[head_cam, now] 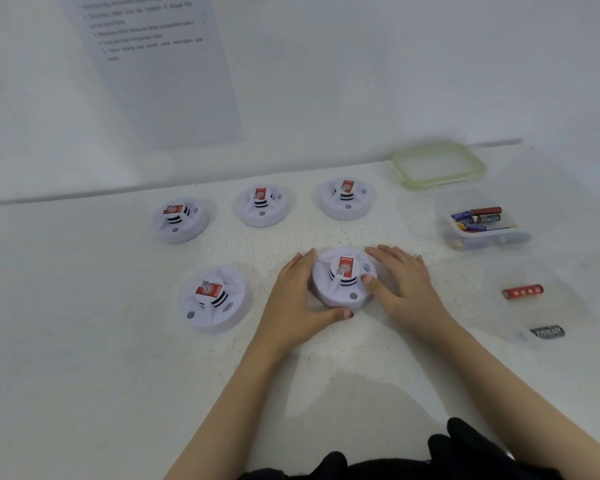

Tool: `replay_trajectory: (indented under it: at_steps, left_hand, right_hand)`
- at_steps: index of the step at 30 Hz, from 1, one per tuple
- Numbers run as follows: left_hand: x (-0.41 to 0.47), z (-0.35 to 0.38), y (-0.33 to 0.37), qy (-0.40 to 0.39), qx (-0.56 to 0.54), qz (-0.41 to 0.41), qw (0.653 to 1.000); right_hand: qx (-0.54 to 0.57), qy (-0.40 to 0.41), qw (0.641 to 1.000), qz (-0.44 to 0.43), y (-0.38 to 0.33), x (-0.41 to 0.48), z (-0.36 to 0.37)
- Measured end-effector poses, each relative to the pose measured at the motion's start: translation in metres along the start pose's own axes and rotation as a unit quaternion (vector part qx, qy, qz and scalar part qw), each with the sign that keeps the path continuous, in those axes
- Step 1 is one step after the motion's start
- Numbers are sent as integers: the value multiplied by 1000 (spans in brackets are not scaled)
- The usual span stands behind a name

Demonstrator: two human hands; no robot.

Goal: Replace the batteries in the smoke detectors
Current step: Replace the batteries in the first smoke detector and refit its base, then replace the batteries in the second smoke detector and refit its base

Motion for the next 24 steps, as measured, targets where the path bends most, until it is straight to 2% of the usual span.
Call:
replay_trajectory:
  at_steps: [3,6,9,11,13,17,20,24]
  left_hand:
    - [-20,-7,-2,53,-23,15,998]
    - [-50,-23,-6,203,-23,63,977]
    - [-80,-46,-19,340,-3,57,939]
    - [-96,-60,-33,374,25,31,926]
    - [-106,-73,-48,360,28,-19,932]
    - [-109,-83,-76,238,-80,-130,959]
    - [-108,-84,-79,195,-119,-139,964]
    - [-108,-80,-67,214,-142,-112,960]
  right_hand:
    - [4,102,992,-80,-18,-9,1]
    - [-13,144,974,-175,-50,-14,10]
    - [8,86,968,-235,-83,-12,32]
    - [15,9,969,-248,-100,-7,50]
    - [25,-79,968,-237,-113,0,67]
    - [19,-182,958,-221,-135,18,93]
    - [14,-211,959,-189,-139,29,106]
    - [42,-180,967,-175,-139,35,108]
Point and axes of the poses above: each hand's wrist, its own x-axis towards the middle knuckle, its own z-axis out of the palm, y = z × x, the point moved 3 cm from there along x, towards the middle knuckle, and after that the axes turned 13 degrees about -y, right-handed, at the moved point
